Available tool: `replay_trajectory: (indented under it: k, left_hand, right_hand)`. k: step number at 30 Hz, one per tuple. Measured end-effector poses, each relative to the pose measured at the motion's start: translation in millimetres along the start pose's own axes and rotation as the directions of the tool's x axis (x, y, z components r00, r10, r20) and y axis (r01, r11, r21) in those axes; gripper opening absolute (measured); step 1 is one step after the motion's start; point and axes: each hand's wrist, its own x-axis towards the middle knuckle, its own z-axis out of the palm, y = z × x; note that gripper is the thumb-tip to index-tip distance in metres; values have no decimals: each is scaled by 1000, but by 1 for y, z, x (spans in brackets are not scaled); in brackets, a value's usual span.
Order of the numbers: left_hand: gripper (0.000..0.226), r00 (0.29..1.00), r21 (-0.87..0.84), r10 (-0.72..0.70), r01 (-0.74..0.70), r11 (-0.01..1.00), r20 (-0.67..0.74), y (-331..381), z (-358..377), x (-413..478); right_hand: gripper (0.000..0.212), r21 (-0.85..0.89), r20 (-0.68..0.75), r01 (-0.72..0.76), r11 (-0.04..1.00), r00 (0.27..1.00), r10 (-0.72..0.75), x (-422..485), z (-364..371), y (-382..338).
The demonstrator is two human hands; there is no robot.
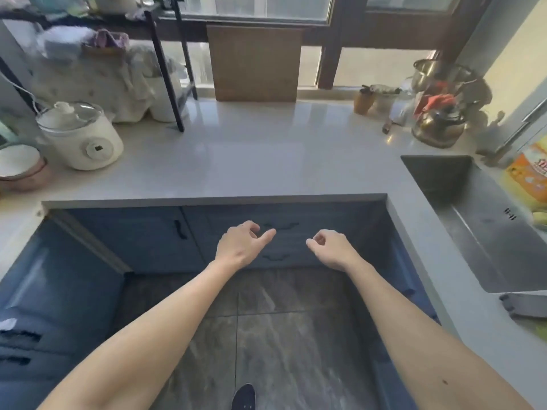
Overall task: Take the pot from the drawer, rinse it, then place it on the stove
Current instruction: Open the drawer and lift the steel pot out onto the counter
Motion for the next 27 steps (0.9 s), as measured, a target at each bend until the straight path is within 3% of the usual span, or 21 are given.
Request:
replay_trajectory:
  k: [5, 9, 15, 19, 23, 27]
  left_hand:
    - [62, 993, -103, -111, 106, 989, -41, -37, 86, 102]
    - [69, 978, -180, -194, 178, 968, -80, -74, 157, 182]
    - [84, 972, -286, -226, 201, 937, -57, -120, 247, 289]
    - [62, 977, -400, -207, 168, 901, -57, -131, 277, 329]
    - [36, 955, -690, -281, 142, 710, -92, -132, 296, 356]
    - [29, 939, -875, -344, 151, 460, -19, -128, 305, 361]
  right_hand:
    - [25, 125, 4, -47, 991, 999, 47, 127, 55, 50]
    - [22, 245, -14, -67, 967, 997, 72, 215, 108, 92]
    - [50, 334, -34, -43, 941, 998, 58, 343, 179, 140]
    - [54, 430, -76, -8, 903, 996, 45, 388, 201, 148]
    - [45, 594, -127, 23, 804, 990, 66, 413, 219, 147]
    - [33, 820, -67, -21, 572, 989, 133, 413, 230, 142]
